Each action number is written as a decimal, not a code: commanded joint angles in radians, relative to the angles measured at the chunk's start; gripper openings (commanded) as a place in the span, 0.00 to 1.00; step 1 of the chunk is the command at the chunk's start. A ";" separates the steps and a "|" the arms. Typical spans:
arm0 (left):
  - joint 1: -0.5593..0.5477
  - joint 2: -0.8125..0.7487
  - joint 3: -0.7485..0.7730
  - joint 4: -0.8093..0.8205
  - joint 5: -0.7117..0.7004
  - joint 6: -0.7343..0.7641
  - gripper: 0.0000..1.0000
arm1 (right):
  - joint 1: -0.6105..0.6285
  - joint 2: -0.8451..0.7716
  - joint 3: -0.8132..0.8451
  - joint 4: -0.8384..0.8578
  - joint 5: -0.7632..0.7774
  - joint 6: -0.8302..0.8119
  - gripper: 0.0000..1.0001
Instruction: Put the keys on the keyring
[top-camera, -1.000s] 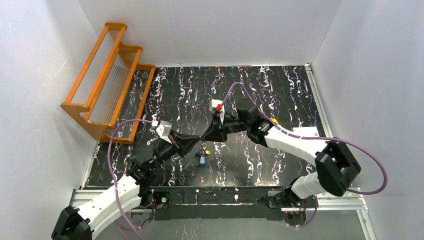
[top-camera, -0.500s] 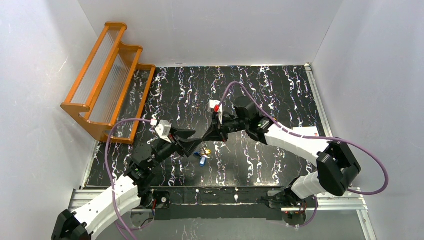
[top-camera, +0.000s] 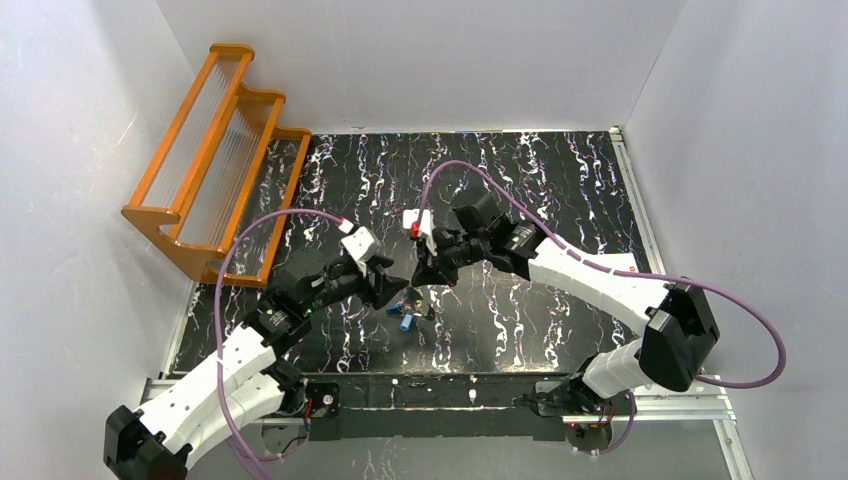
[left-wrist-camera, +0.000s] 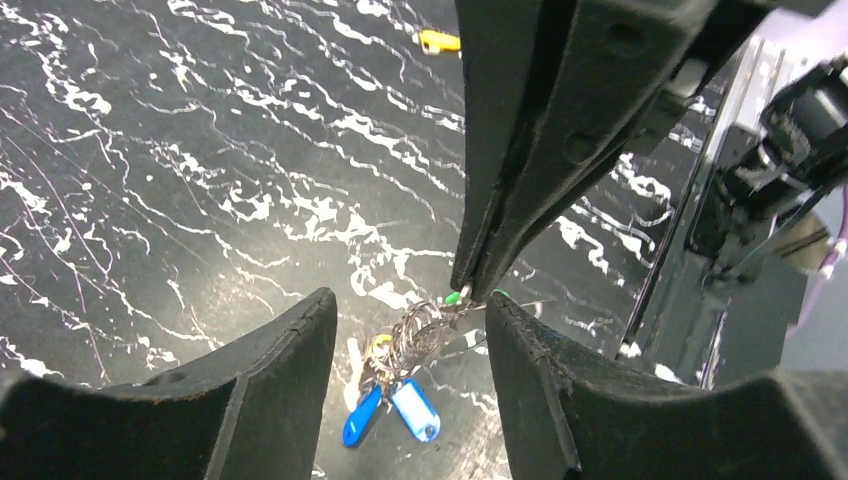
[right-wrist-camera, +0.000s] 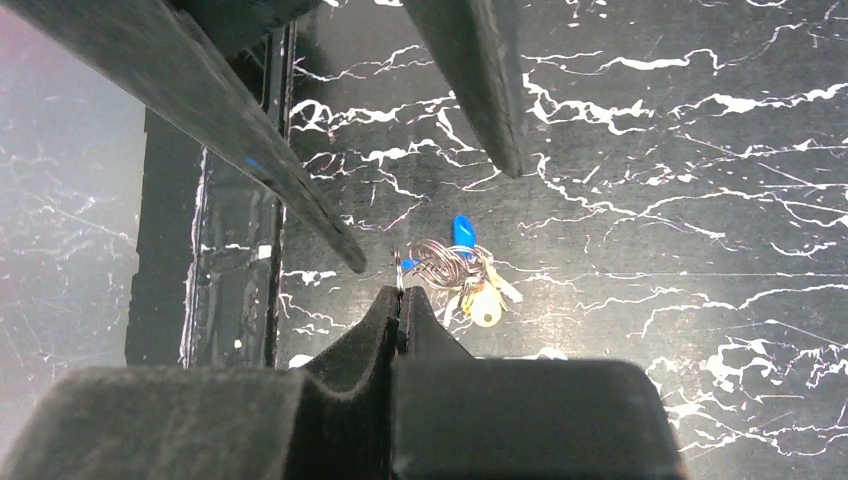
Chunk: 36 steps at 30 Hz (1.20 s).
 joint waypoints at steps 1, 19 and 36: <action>0.001 0.012 0.044 -0.129 0.063 0.109 0.53 | 0.050 0.012 0.077 -0.095 0.064 -0.070 0.01; 0.000 0.129 0.013 -0.026 0.208 0.043 0.01 | 0.078 0.005 0.078 -0.061 0.036 -0.054 0.01; 0.000 -0.028 -0.151 0.202 0.089 -0.124 0.00 | -0.003 -0.118 -0.046 0.200 -0.056 0.116 0.61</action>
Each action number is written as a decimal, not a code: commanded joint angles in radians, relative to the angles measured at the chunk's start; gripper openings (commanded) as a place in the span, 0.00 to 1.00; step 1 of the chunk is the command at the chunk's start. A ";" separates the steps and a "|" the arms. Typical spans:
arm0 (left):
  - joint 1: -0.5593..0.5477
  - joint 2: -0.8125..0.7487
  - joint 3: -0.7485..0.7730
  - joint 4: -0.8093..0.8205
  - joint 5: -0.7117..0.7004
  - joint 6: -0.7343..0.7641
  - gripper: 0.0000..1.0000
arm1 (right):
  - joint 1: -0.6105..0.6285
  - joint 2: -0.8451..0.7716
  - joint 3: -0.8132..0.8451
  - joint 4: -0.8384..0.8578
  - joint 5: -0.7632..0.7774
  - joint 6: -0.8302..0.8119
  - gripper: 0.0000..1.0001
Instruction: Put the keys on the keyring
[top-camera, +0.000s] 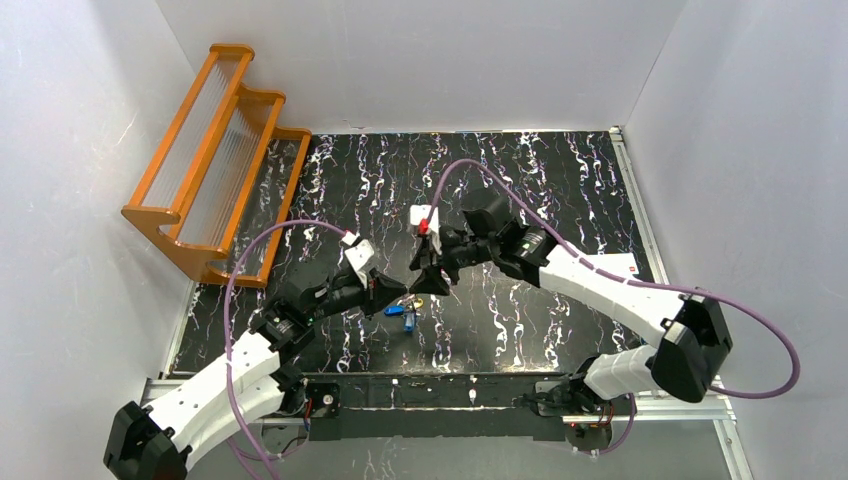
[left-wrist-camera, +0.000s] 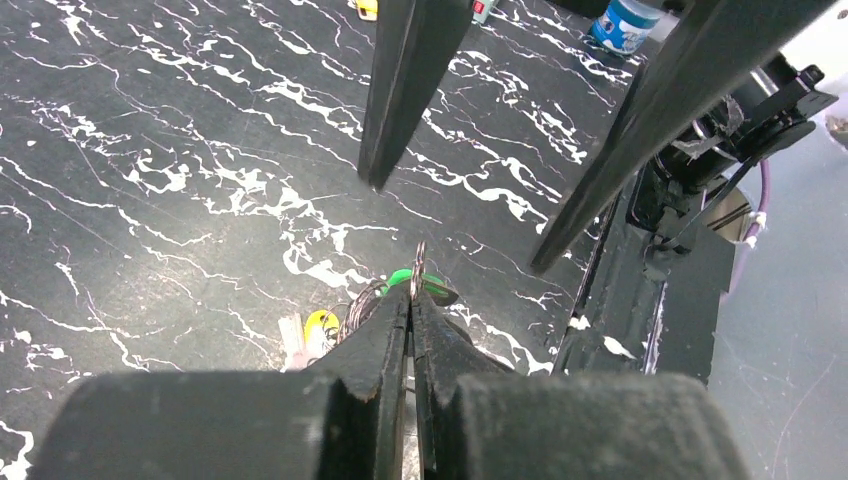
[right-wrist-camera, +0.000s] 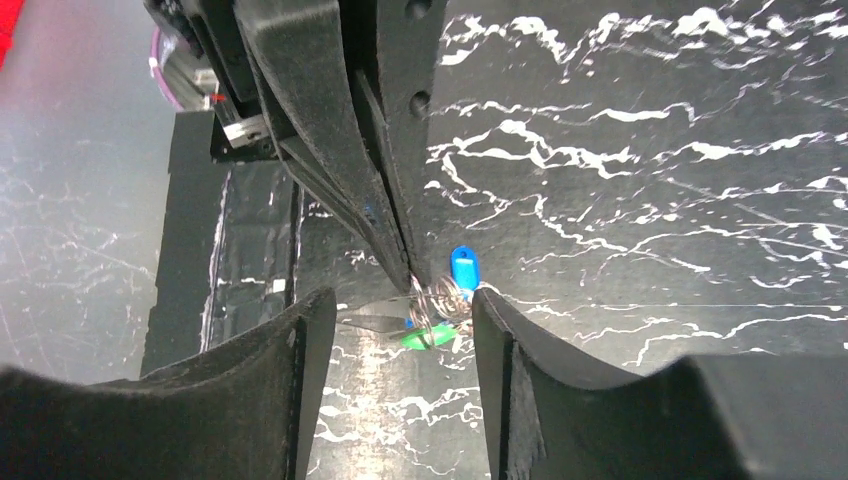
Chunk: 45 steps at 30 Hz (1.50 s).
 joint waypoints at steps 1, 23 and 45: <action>0.001 -0.048 -0.052 0.141 -0.042 -0.088 0.00 | -0.046 -0.080 -0.035 0.174 -0.084 0.091 0.62; 0.001 -0.168 -0.281 0.663 -0.101 -0.329 0.00 | -0.170 -0.023 -0.125 0.387 -0.384 0.285 0.43; 0.001 -0.147 -0.276 0.666 -0.085 -0.337 0.00 | -0.156 0.024 -0.157 0.453 -0.387 0.344 0.01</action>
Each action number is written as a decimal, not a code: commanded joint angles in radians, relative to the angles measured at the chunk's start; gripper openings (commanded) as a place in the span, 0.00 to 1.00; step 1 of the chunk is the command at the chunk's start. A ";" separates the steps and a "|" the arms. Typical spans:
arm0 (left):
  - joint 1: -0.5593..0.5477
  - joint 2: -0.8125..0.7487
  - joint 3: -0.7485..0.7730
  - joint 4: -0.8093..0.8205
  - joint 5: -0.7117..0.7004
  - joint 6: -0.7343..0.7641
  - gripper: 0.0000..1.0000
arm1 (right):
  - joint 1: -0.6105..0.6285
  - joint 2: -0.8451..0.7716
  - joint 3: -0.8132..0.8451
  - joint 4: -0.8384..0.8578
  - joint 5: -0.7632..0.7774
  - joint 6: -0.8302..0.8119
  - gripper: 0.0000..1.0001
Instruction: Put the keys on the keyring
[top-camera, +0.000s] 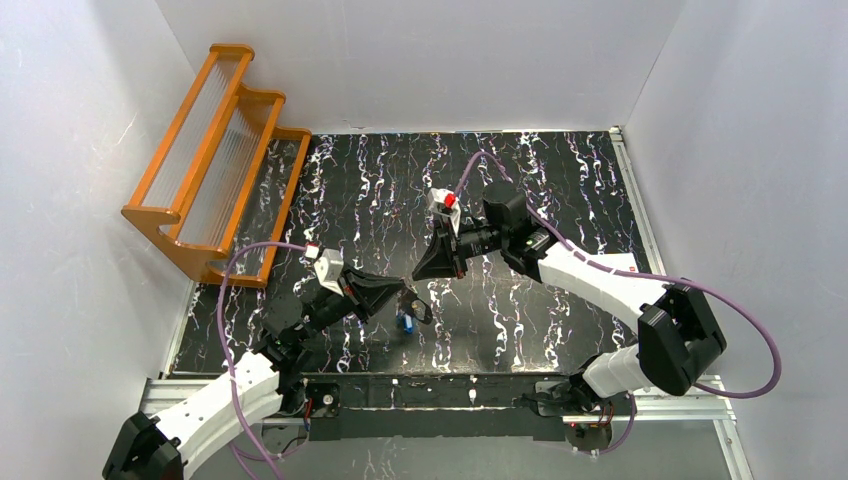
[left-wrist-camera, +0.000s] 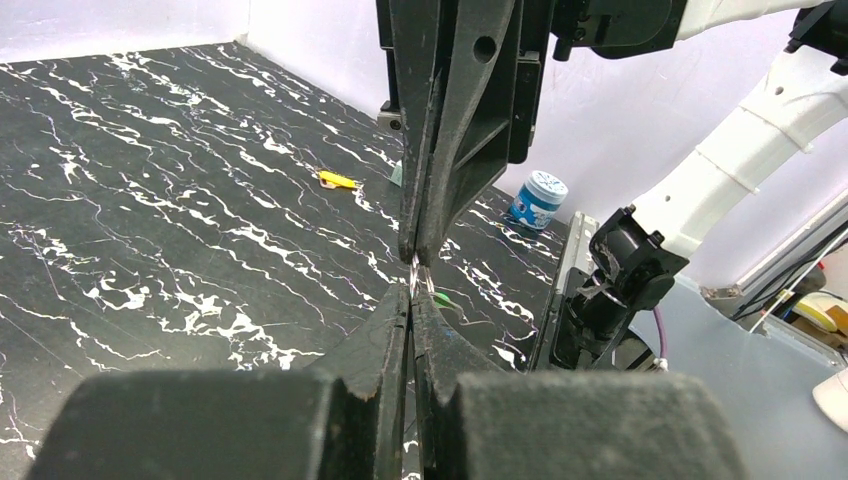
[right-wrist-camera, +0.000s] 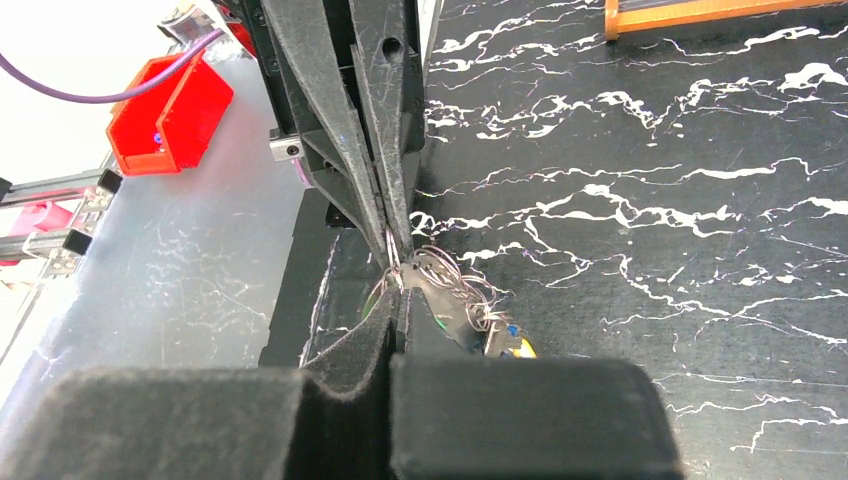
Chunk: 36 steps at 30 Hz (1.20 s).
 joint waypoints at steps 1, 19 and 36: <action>0.001 -0.021 -0.001 0.061 -0.008 -0.005 0.00 | 0.005 -0.003 -0.020 0.018 -0.001 -0.009 0.01; 0.000 -0.039 -0.003 0.068 -0.014 -0.011 0.00 | 0.029 0.023 -0.035 0.022 0.033 -0.016 0.10; 0.001 -0.038 0.000 0.069 0.001 -0.018 0.00 | 0.030 -0.071 -0.074 0.191 0.079 0.057 0.46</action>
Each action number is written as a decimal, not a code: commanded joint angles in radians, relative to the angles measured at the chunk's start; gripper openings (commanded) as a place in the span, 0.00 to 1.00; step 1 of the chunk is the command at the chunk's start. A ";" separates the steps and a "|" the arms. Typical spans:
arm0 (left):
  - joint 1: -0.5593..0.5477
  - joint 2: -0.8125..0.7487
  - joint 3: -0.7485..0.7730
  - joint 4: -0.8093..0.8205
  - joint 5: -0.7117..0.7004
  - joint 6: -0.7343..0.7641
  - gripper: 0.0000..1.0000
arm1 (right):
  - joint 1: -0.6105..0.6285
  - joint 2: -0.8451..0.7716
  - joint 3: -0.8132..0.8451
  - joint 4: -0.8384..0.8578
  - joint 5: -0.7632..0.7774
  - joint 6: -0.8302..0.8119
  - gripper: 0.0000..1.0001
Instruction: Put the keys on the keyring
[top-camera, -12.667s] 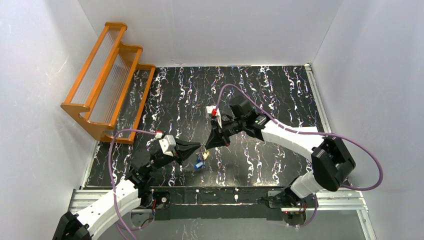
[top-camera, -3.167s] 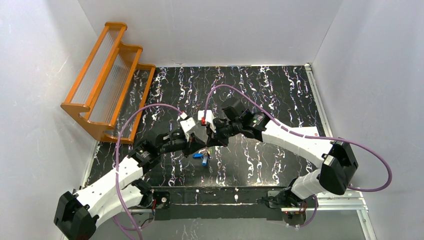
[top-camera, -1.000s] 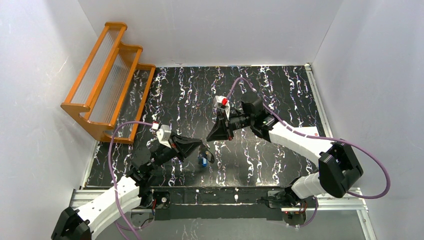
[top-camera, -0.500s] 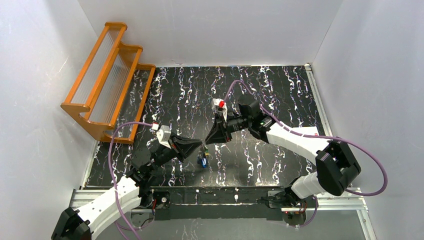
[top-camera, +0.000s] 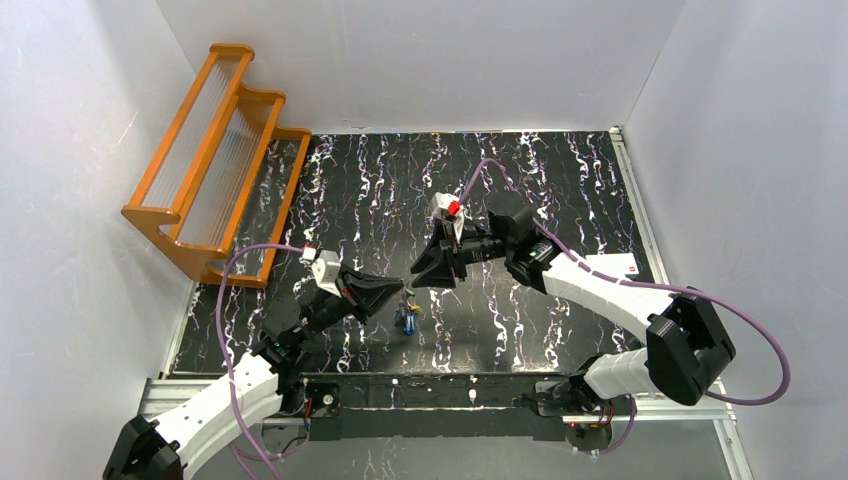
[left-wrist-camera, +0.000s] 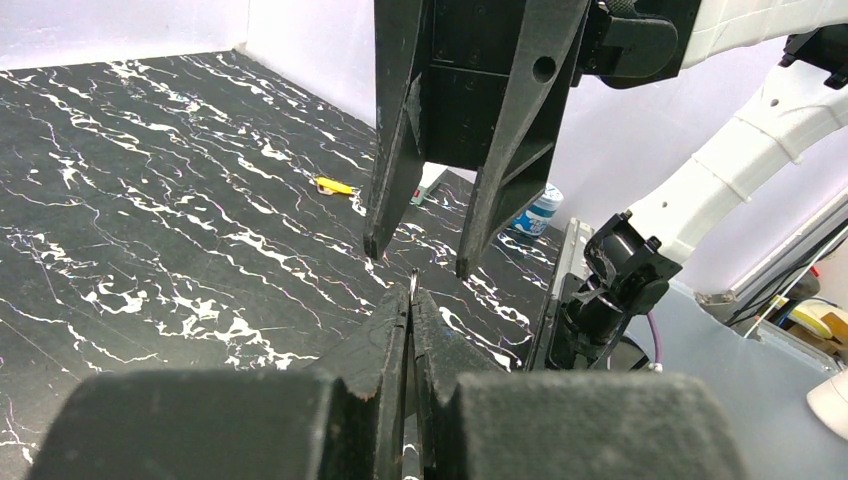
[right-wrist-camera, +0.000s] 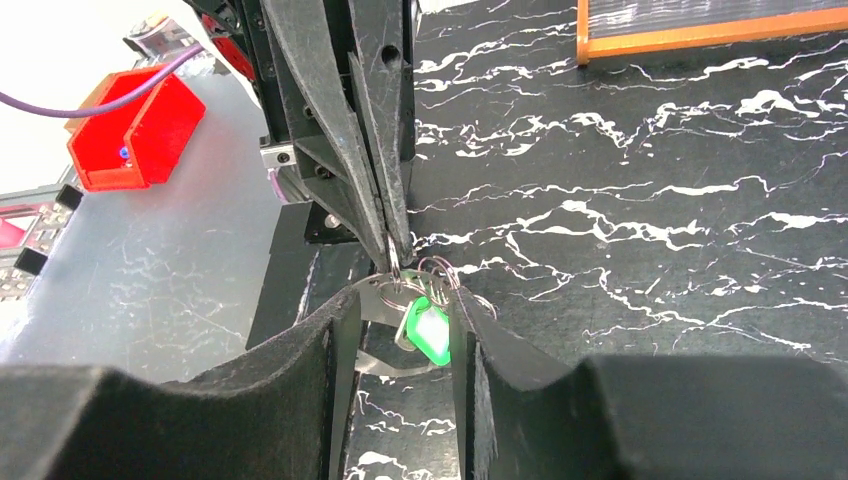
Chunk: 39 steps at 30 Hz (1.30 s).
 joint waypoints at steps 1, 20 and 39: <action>0.001 -0.013 0.012 0.062 0.003 -0.006 0.00 | 0.004 -0.009 0.008 0.098 -0.011 0.044 0.46; 0.001 -0.014 0.012 0.062 0.007 -0.007 0.00 | 0.035 0.065 0.052 0.100 -0.016 0.070 0.01; 0.001 0.029 0.034 0.019 -0.037 0.046 0.54 | 0.082 0.080 0.262 -0.610 0.328 -0.368 0.01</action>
